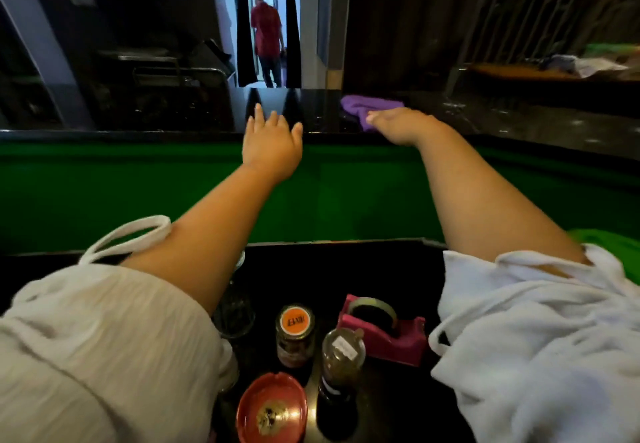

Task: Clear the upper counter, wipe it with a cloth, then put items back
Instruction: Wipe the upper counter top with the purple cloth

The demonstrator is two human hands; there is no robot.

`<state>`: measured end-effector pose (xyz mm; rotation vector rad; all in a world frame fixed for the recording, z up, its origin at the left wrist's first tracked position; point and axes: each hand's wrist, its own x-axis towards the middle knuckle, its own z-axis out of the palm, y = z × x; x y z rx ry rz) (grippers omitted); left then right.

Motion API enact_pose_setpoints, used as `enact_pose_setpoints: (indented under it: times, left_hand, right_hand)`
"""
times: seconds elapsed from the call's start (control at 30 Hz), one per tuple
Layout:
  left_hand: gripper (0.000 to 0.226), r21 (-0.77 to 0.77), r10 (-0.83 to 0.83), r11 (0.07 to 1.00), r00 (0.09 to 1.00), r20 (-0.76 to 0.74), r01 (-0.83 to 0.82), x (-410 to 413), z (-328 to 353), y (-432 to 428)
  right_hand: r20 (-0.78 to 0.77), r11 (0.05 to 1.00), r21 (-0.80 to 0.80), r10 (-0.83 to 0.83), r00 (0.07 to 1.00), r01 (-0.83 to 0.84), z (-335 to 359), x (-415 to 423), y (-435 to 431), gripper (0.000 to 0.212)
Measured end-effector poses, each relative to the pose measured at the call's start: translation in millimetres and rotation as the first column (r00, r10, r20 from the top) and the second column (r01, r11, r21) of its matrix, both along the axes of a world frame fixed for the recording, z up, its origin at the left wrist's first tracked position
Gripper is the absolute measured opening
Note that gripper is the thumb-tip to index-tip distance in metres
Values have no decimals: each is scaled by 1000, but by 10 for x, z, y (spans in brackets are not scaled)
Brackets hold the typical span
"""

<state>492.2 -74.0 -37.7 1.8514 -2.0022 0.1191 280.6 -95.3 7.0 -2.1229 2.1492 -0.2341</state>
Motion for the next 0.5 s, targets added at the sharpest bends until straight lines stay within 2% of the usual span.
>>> enact_pose_setpoints:
  times: [0.07,0.13,0.23,0.37,0.5]
  left_hand:
    - [55,36,-76,996,997,-12,76,-176,11,67]
    - [54,68,-113,991,993,-39,116,-302,23,95]
    - [51,28,-74,997,997,-35,75,-384,-16,71]
    - [52,-4,1,1000,1000,-4,-1,-463,-48,90]
    - [56,3,64,998,997,-46,-64,-585,-48,132]
  right_hand:
    - [-37,996,-29,-82,996,81,-23,-48,63,51]
    - [-51,996,-70,-65,997,62,-76,59,122,49]
    - [-46,993,-109,37,998,-42,-147,144,177,48]
    - [-56,986,-107,121,991,-127,-140,-203,231,49]
    - [-61,992,-123,0,998,-7,-137,-991,226,51]
